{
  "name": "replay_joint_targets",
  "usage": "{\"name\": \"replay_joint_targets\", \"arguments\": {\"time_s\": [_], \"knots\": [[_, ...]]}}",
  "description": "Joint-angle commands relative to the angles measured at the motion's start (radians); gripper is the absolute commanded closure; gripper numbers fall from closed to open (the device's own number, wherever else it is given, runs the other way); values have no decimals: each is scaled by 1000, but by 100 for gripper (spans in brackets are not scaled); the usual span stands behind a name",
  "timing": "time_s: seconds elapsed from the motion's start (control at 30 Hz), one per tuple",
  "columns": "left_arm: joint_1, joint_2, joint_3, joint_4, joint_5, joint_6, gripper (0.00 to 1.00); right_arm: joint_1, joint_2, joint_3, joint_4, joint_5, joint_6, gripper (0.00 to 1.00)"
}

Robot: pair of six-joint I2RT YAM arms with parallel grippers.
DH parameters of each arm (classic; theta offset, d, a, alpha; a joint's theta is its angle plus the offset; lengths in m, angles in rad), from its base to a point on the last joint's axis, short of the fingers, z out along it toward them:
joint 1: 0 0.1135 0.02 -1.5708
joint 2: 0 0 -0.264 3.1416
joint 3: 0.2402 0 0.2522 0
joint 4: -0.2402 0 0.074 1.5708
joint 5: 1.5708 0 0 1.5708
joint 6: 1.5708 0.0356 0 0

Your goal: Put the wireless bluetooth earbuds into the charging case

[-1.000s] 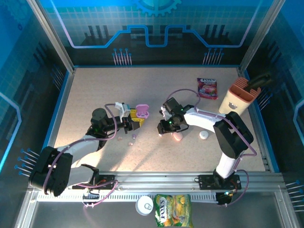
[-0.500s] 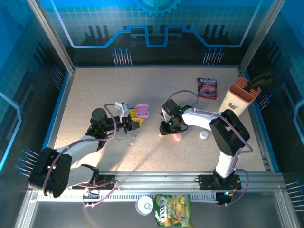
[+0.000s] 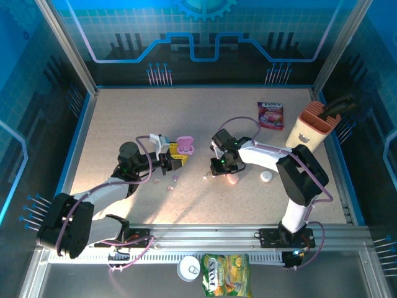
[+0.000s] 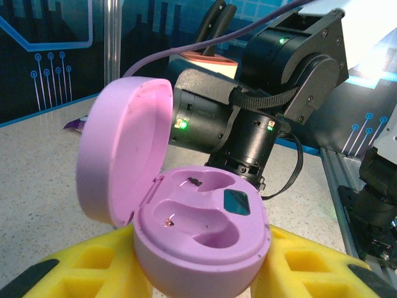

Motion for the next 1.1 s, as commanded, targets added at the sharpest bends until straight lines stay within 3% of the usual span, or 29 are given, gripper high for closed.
{"name": "replay_joint_targets", "arguments": {"time_s": [0.0,0.33,0.77,1.07], "knots": [[11,-20,-16,12,20,22,61,5,2,12,-23,-30,-12,82],[22,-43,-27,4,19,25,61,-31,44,59,-9,-21,-39,82],[25,-45,-30,0,16,23,61,-94,198,247,-69,-14,-143,80],[27,-37,-23,-1,20,23,61,-117,135,182,46,-101,-67,57]]}}
